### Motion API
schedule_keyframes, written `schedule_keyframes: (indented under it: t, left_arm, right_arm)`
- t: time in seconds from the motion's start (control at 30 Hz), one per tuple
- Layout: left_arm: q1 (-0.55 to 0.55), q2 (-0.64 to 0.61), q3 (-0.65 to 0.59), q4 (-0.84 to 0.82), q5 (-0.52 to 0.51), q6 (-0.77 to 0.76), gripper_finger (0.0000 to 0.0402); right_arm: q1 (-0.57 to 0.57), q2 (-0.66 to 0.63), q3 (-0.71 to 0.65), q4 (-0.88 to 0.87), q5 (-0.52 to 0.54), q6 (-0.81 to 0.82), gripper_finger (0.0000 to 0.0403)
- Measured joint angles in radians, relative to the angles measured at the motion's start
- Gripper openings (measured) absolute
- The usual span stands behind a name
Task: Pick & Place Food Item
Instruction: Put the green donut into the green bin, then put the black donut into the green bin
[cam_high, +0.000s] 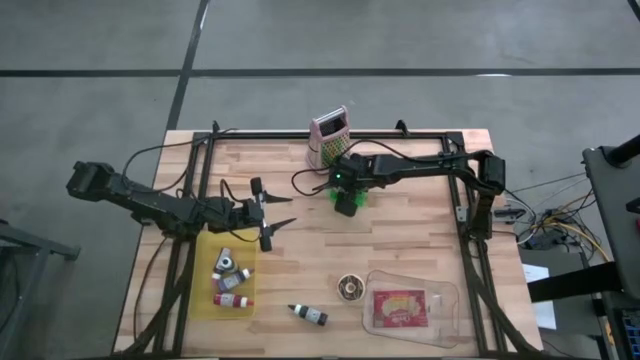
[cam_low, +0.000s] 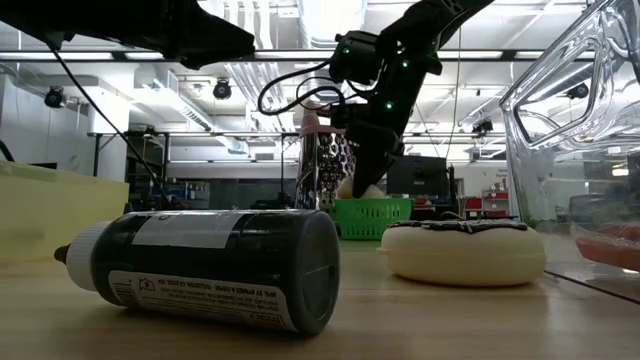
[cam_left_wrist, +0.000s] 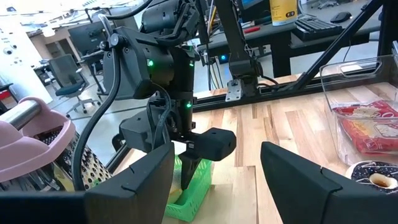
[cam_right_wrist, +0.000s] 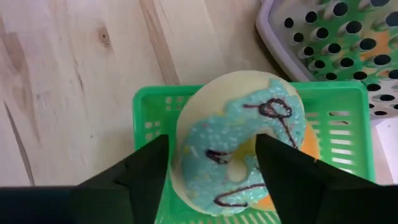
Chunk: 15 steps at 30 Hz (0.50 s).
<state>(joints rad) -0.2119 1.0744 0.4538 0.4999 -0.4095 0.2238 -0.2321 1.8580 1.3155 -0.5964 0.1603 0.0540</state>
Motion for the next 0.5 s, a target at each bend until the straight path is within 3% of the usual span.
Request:
schedule_keyframes:
  t: [0.23, 0.5]
  left_arm:
    - [0.000, 0.000, 0.000, 0.000, 0.000, 0.000, 0.0241]
    - [0.000, 0.000, -0.001, -0.007, 0.000, 0.000, 0.0241]
  right_arm:
    - [0.000, 0.000, 0.016, -0.010, -0.001, 0.026, 0.0279]
    - [0.015, -0.004, 0.054, -0.065, 0.000, 0.044, 0.0292]
